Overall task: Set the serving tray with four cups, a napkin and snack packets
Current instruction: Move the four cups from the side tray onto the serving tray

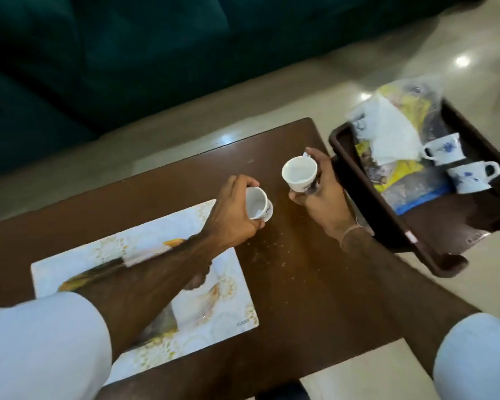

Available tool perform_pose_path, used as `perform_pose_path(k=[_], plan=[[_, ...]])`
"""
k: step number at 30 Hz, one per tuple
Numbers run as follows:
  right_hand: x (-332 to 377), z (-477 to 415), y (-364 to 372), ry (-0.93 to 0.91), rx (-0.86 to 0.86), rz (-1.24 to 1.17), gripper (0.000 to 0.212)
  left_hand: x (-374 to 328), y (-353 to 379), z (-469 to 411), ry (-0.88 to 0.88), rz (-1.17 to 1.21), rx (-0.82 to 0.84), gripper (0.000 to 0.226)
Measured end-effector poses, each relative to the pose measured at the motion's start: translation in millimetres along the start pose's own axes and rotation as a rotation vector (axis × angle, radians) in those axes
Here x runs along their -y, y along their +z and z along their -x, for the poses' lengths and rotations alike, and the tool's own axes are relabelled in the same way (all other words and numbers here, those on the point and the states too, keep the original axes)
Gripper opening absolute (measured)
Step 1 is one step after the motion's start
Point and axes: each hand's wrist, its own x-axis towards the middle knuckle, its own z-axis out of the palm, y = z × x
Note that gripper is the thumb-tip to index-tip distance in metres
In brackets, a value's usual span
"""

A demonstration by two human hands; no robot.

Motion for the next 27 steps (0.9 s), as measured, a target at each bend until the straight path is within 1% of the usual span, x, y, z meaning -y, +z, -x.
perform_pose_path(k=[5, 7, 11, 13, 15, 18, 21, 27], plan=[[18, 21, 85, -0.029, 0.298, 0.085, 0.081, 71, -40, 66, -0.064, -0.013, -0.07, 0.075], [23, 30, 120, -0.041, 0.408, 0.133, 0.077, 98, -52, 91, -0.075, -0.016, -0.11, 0.069], [30, 49, 184, -0.071, 0.582, 0.216, 0.071, 147, -70, 140, -0.11, -0.018, -0.195, 0.068], [29, 59, 213, -0.087, 0.671, 0.265, 0.071, 167, -75, 167, -0.121, 0.0, -0.234, 0.063], [29, 70, 236, -0.107, 0.735, 0.324, 0.072, 181, -76, 189, -0.15, -0.004, -0.245, 0.061], [24, 83, 268, -0.191, 0.811, 0.457, 0.073, 199, -73, 223, -0.198, -0.01, -0.25, 0.069], [18, 92, 292, -0.319, 0.886, 0.579, 0.073, 213, -64, 250, -0.175, 0.004, -0.27, 0.076], [9, 102, 334, -0.52, 1.012, 0.782, 0.067, 229, -43, 279, -0.167, 0.083, -0.388, 0.086]])
